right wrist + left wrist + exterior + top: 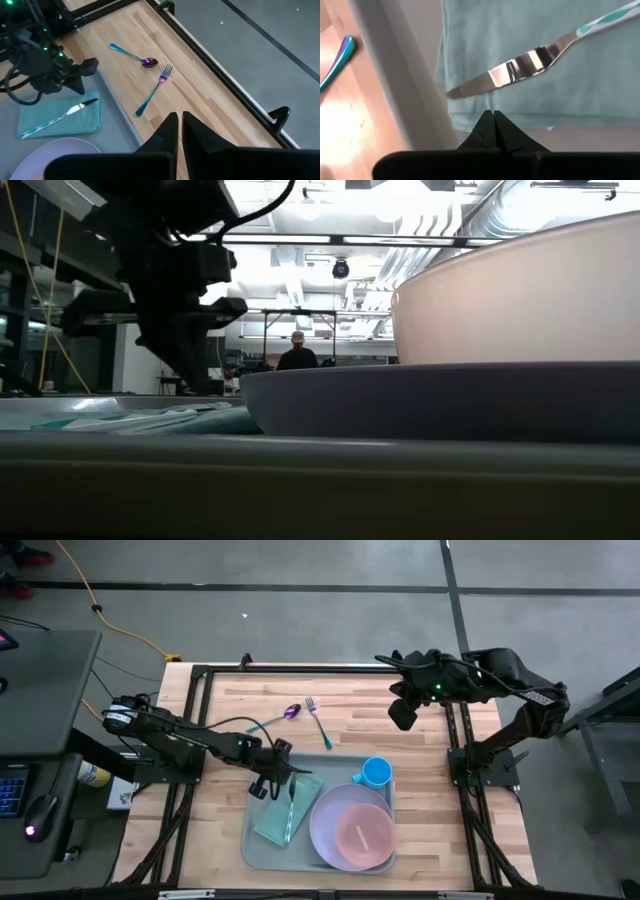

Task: Set up tray
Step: Adjust the blue napkin

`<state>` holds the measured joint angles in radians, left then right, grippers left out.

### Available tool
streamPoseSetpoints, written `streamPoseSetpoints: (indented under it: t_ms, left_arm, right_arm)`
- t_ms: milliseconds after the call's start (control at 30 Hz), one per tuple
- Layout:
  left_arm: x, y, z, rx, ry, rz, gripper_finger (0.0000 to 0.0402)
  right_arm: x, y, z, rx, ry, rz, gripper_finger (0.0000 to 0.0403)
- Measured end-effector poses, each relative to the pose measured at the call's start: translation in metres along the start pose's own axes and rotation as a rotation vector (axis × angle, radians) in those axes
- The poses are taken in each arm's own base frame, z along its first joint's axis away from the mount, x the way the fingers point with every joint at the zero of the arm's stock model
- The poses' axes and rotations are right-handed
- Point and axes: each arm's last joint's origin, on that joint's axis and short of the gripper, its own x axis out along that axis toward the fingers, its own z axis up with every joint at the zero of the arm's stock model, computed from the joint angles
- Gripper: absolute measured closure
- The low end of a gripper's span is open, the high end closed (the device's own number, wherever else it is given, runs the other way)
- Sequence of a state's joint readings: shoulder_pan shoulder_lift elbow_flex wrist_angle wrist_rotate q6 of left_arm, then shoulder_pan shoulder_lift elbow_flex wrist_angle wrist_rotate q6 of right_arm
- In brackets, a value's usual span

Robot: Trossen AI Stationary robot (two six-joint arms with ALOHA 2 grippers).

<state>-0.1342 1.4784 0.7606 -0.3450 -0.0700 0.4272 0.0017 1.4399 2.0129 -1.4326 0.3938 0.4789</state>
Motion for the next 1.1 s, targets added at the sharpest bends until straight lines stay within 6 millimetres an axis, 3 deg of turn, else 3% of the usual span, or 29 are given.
streamPoseSetpoints:
  t_ms: [333, 667, 1100]
  left_arm:
    - [0.001, 0.02, -0.009, 0.008, -0.001, 0.006, 0.039]
    - [0.002, 0.021, -0.005, 0.015, -0.06, -0.015, 0.039]
    - [0.025, 0.017, -0.008, 0.015, -0.033, -0.084, 0.039]
  right_arm:
    - [-0.002, 0.003, -0.001, 0.001, -0.008, -0.005, 0.0403]
    - [-0.002, 0.003, -0.002, -0.005, -0.003, -0.01, 0.0403]
    - [-0.002, 0.002, -0.003, -0.01, 0.008, -0.016, 0.0403]
